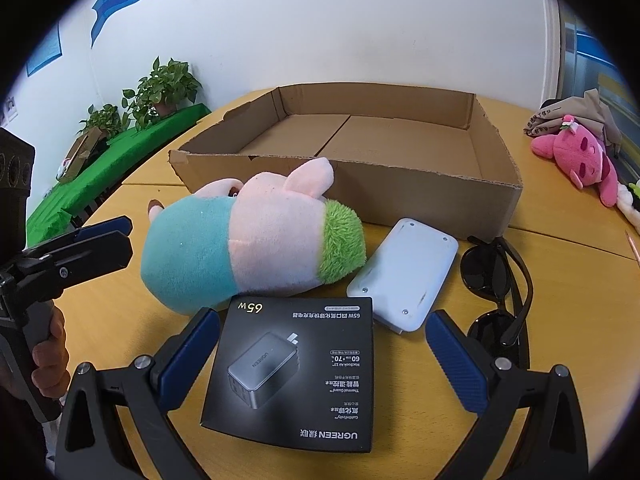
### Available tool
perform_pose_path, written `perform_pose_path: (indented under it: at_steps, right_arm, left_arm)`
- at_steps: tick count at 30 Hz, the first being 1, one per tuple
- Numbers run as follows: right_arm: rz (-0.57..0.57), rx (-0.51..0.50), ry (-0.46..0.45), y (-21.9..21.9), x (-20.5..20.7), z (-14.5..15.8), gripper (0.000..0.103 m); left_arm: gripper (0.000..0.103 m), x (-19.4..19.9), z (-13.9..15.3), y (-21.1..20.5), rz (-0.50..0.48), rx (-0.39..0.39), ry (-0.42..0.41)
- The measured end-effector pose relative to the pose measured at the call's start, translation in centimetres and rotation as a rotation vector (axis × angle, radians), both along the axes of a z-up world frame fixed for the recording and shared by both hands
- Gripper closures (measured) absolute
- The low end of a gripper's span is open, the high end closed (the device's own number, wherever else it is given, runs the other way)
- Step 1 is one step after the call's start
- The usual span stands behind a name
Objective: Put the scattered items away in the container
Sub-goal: 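Close both grippers around the teal-and-pink plush pig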
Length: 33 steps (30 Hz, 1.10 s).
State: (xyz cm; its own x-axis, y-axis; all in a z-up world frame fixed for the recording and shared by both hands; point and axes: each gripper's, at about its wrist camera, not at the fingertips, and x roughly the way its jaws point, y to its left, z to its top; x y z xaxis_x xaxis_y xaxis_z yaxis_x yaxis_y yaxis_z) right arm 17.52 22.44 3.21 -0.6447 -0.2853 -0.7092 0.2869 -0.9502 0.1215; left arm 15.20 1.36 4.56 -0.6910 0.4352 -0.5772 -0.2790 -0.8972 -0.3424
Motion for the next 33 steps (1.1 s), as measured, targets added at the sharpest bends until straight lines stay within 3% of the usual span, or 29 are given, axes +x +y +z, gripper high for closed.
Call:
perform_pose_path:
  at_steps: [6,14,17,21,25,29,33]
  right_arm:
    - [0.026,-0.01,0.036,0.2,-0.8,0.9,0.001]
    - [0.106,-0.017,0.031,-0.7,-5.2,1.1,0.002]
    - [0.123,-0.02,-0.019,-1.6,-7.0,0.0,0.008]
    - [0.116,-0.07,-0.088,-2.1,-8.2,-1.5,0.01]
    - [0.118,-0.12,-0.112,-2.0,-8.0,-2.4,0.022]
    - [0.107,-0.147,-0.103,-1.7,-6.8,-2.9,0.031]
    - [0.111,-0.182,-0.1,-1.6,-5.2,-2.8,0.046]
  left_arm:
    - [0.0,-0.5,-0.7,0.0,-0.003,0.015,-0.016]
    - [0.0,-2.4,-3.1,-0.8,0.056,0.047,-0.063]
    - [0.002,-3.4,-4.4,-1.2,0.079,0.043,-0.125]
    - [0.009,-4.0,-5.4,-2.0,0.06,0.132,-0.166]
    - [0.014,-4.1,-5.5,-1.8,0.047,0.126,-0.167]
    - [0.021,-3.4,-4.9,-1.0,0.03,0.072,-0.137]
    - [0.024,-2.8,-3.1,-0.5,0.051,0.009,-0.086]
